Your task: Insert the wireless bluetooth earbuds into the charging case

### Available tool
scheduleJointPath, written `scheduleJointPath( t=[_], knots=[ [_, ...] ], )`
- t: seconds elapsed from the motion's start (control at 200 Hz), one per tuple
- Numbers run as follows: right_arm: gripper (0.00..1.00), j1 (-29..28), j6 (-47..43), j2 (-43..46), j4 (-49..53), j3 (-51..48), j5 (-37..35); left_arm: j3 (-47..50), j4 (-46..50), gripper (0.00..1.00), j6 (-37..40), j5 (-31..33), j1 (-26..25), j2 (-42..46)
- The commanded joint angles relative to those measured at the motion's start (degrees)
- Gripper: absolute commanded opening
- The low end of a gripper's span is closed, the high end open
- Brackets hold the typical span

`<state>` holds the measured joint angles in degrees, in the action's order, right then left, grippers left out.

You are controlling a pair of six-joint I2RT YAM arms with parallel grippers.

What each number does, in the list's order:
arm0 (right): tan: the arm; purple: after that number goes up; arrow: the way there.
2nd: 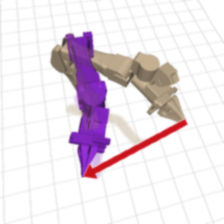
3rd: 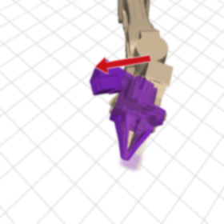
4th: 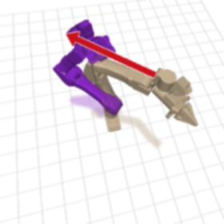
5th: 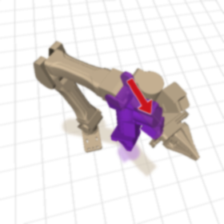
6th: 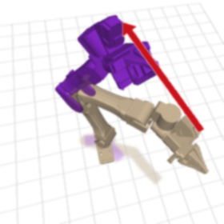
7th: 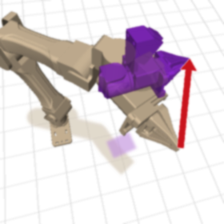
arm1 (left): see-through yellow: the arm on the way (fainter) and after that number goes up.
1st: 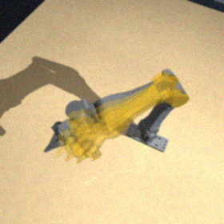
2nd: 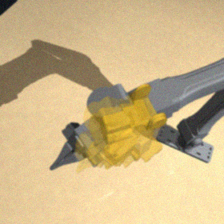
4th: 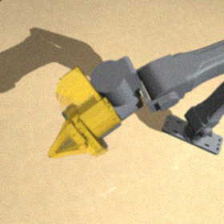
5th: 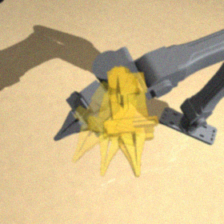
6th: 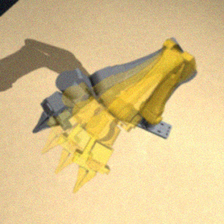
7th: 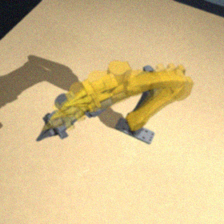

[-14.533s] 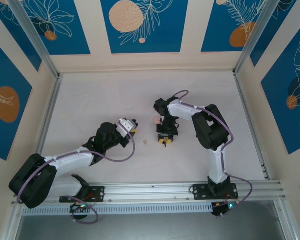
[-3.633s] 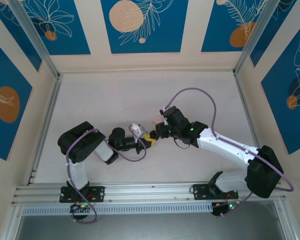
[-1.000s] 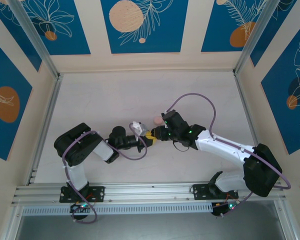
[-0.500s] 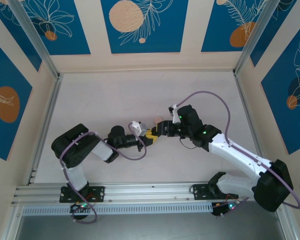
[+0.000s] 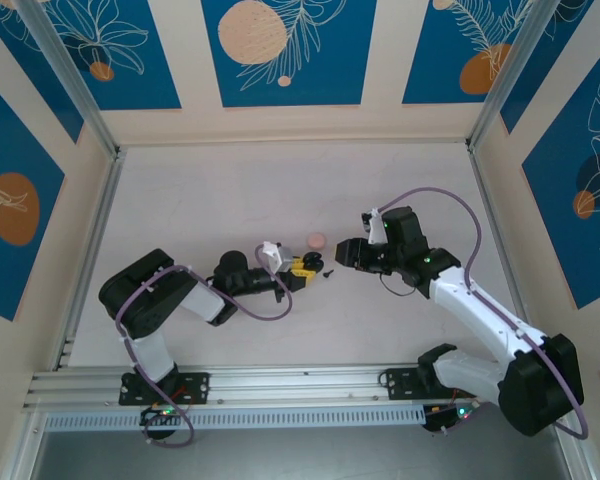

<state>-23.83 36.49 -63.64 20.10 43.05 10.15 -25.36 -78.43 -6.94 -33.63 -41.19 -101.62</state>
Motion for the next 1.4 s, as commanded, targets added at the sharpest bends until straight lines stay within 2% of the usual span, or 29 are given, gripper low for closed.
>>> scheduleJointPath(
  t=[0.0, 0.115, 0.245, 0.555, 0.78, 1.05, 1.39],
  knots=[
    [0.42, 2.19, -2.98, -3.05, 10.70, 4.45, 1.68, 1.16, -2.16, 0.07, 0.31, 2.34, -0.58, 0.11],
    [0.41, 2.92, -8.26, -8.34, 17.35, 9.34, 1.14, 2.70, -2.16, 0.07, 0.50, 5.42, -0.65, 0.70],
    [0.41, 2.91, -12.34, -14.42, 18.57, 13.17, 2.60, 4.64, -2.20, 0.07, 0.17, 7.81, -0.62, 1.81],
    [0.41, 1.96, -21.99, -32.95, 21.30, 26.63, 3.31, 8.11, -2.16, 0.07, 3.68, 6.25, -0.65, 3.62],
    [0.42, 0.95, -25.36, -42.62, 22.95, 32.83, 4.83, 8.48, -2.16, 0.07, 3.78, 6.99, -0.62, 3.56],
    [0.42, -0.33, -26.21, -48.43, 22.61, 33.68, 5.71, 8.89, -2.16, 0.07, 3.70, 7.61, -0.60, 3.69],
    [0.42, -1.39, -26.82, -50.02, 23.12, 31.91, 5.87, 8.84, -2.16, 0.07, 3.42, 7.35, -0.65, 3.64]
  ],
)
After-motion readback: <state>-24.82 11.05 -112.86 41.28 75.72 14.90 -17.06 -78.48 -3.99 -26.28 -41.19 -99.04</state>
